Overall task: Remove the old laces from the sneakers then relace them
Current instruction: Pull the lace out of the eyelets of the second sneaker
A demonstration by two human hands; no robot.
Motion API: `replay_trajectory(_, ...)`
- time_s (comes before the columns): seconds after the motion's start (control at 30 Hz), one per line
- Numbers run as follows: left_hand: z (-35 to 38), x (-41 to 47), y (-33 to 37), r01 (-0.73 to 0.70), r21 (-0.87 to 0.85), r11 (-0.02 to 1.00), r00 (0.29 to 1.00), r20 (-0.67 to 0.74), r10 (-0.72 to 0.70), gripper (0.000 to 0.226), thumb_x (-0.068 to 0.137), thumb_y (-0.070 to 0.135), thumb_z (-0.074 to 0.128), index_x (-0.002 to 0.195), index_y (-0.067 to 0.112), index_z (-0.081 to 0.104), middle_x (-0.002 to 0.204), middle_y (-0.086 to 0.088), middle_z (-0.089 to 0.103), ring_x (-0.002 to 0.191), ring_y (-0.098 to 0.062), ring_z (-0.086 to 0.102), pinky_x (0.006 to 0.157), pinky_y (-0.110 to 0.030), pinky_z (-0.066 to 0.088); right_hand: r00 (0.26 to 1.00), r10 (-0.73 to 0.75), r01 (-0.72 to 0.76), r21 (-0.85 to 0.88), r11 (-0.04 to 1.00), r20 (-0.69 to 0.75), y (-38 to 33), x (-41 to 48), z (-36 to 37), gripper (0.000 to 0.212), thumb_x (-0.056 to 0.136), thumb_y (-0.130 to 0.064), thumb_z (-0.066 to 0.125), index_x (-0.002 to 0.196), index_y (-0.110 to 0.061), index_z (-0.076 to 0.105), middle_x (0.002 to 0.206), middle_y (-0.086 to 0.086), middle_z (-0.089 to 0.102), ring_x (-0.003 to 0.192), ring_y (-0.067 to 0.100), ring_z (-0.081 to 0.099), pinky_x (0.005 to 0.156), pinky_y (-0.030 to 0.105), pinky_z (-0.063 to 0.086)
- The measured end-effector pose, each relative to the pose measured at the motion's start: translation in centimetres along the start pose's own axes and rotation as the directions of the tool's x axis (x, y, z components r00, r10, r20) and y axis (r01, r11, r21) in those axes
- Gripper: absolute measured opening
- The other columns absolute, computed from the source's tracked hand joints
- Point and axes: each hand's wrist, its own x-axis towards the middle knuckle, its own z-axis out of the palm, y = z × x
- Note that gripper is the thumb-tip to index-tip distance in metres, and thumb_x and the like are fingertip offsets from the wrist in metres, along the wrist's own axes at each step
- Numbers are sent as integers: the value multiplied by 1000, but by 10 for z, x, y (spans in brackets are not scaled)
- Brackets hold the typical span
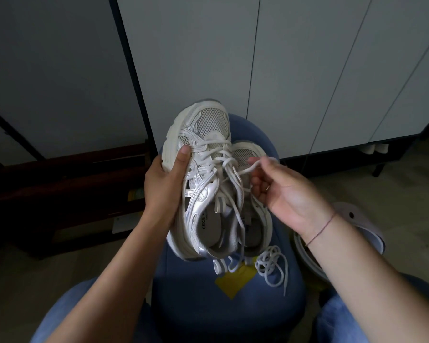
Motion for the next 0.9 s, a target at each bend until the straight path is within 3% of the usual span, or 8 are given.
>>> replay_trajectory(0.2, 0, -3, 2, -19, 3, 1000, 1000, -1, 19, 63, 78, 63, 66, 125, 22, 62, 111, 9, 71, 100, -5, 68, 96, -33, 53, 971, -240, 229, -351, 908, 11, 12, -6, 14, 10, 88, -12, 59, 84, -6, 66, 73, -4, 70, 68, 6, 65, 62, 17, 51)
replay_trajectory(0.37, -4, 0, 2, -7, -37, 999, 1000, 0, 7, 59, 79, 63, 68, 121, 22, 65, 109, 5, 73, 100, -10, 70, 96, -40, 54, 982, -172, 155, -194, 969, -75, 4, -5, 12, 22, 100, -15, 41, 87, -4, 55, 71, 7, 72, 63, 18, 70, 57, 23, 55)
replay_trajectory(0.43, -6, 1, 3, -23, -16, 1000, 1000, -7, 23, 59, 77, 66, 68, 119, 24, 65, 109, 6, 73, 99, -9, 70, 96, -38, 54, 988, -141, 116, -314, 942, -56, 2, -5, 8, 26, 101, -18, 40, 82, -8, 54, 68, 6, 71, 60, 20, 69, 55, 25, 53)
replay_trajectory(0.5, -8, 0, 7, -41, 22, 999, 999, -13, 41, 58, 75, 68, 68, 115, 27, 64, 107, 9, 72, 99, -6, 69, 94, -35, 54, 994, -109, 99, -565, 819, 17, 2, -6, 4, 27, 100, -21, 43, 78, -10, 53, 62, 4, 67, 54, 19, 66, 49, 24, 46)
replay_trajectory(0.57, -10, 1, 8, -63, 67, 996, 998, -23, 64, 54, 75, 68, 67, 113, 31, 62, 107, 11, 71, 98, -5, 68, 93, -33, 54, 993, -89, 115, -794, 597, 77, 3, -7, 1, 30, 98, -28, 46, 76, -9, 55, 61, 6, 65, 50, 20, 63, 46, 22, 42)
replay_trajectory(0.67, -12, 1, 9, -93, 125, 988, 995, -25, 97, 45, 78, 63, 69, 110, 33, 61, 105, 12, 71, 97, -4, 67, 90, -32, 54, 972, -185, 194, -938, 287, 144, 5, -8, 0, 37, 95, -38, 50, 71, -11, 59, 60, 5, 65, 47, 15, 60, 52, 23, 46)
replay_trajectory(0.8, -10, -1, 8, -126, 171, 977, 992, -9, 129, 35, 78, 58, 71, 102, 35, 60, 98, 15, 70, 90, 2, 67, 83, -24, 54, 847, -462, 428, -855, 294, 265, 7, -12, 8, 11, 87, -26, 67, 81, -16, 65, 68, -4, 65, 60, 5, 59, 59, 17, 48)
replay_trajectory(0.9, -6, -3, 9, -156, 218, 963, 988, 29, 154, 41, 78, 57, 71, 107, 30, 62, 98, 16, 69, 90, 4, 65, 76, -17, 50, 778, -467, 569, -786, 242, 419, 9, -11, 12, 6, 83, -15, 72, 88, -18, 71, 79, -6, 64, 72, 8, 60, 67, 17, 48)
